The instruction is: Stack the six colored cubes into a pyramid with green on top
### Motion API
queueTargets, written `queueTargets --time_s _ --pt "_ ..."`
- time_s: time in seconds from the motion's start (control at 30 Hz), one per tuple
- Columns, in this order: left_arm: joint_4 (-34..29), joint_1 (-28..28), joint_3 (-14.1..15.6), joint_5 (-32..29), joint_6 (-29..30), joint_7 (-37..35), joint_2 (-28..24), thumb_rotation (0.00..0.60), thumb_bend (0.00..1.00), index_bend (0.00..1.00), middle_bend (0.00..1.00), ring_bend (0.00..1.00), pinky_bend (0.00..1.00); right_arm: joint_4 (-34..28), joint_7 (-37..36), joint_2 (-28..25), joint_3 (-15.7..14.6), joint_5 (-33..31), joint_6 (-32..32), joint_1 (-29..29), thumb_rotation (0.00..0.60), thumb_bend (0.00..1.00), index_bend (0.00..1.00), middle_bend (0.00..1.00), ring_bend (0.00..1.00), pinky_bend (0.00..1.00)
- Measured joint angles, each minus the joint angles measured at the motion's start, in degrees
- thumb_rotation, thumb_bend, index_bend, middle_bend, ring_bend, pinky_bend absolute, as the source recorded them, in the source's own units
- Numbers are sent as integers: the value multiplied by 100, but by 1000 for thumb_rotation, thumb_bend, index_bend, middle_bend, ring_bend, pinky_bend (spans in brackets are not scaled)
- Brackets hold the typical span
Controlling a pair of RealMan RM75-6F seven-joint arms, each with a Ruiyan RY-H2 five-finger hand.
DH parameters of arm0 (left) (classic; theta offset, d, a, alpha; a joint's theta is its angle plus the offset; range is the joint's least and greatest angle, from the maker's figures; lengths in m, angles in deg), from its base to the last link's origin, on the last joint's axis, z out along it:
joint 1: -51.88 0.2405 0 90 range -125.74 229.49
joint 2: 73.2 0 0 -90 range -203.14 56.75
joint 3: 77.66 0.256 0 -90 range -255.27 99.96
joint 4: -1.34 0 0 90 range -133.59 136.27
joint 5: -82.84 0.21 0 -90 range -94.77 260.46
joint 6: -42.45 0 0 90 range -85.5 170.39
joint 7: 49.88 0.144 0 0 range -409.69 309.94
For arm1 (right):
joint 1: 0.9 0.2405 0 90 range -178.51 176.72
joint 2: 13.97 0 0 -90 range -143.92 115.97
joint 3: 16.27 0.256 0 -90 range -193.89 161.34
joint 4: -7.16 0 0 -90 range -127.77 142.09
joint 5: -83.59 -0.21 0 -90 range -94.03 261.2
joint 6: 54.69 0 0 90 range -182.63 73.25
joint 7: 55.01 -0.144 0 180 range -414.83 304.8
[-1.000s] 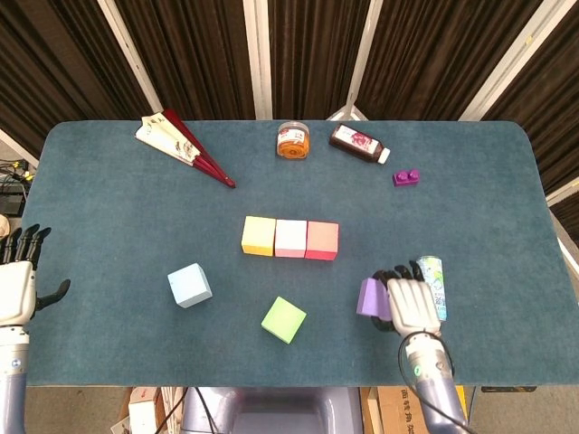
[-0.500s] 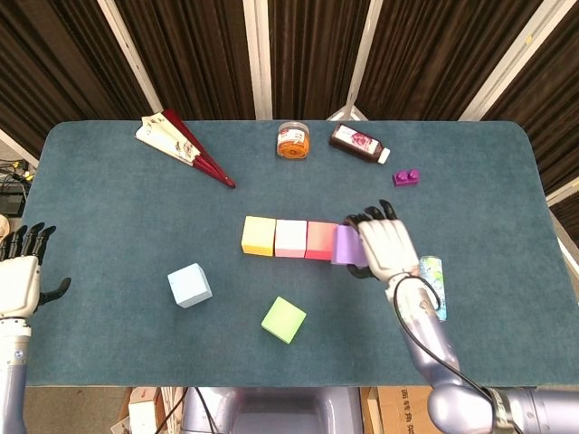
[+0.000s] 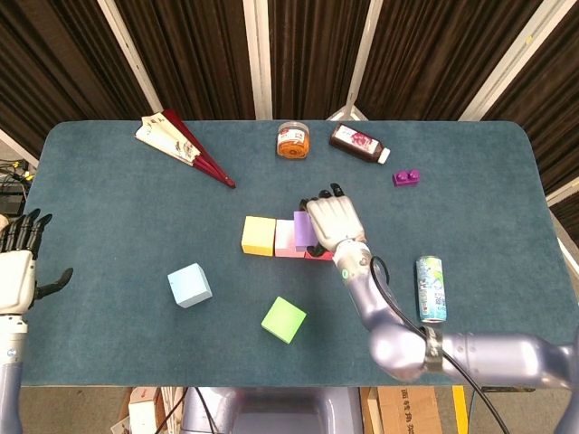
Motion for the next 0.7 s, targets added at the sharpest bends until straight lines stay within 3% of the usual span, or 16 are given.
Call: queueTargets --time_s 0.2,0.47,0.7 --pt "102 115 -102 151 431 -378 84 600 308 98 4 0 0 601 142 80 -40 -818 221 423 600 272 366 377 172 0" --pt "38 128 -110 67 345 -249 78 600 308 97 4 0 0 966 172 -50 -106 -1534 673 687 600 272 366 377 172 0" --pt "17 134 -138 23 390 -129 121 600 308 97 4 0 0 1115 -75 -54 -212 -1472 780 745 600 272 366 377 172 0"
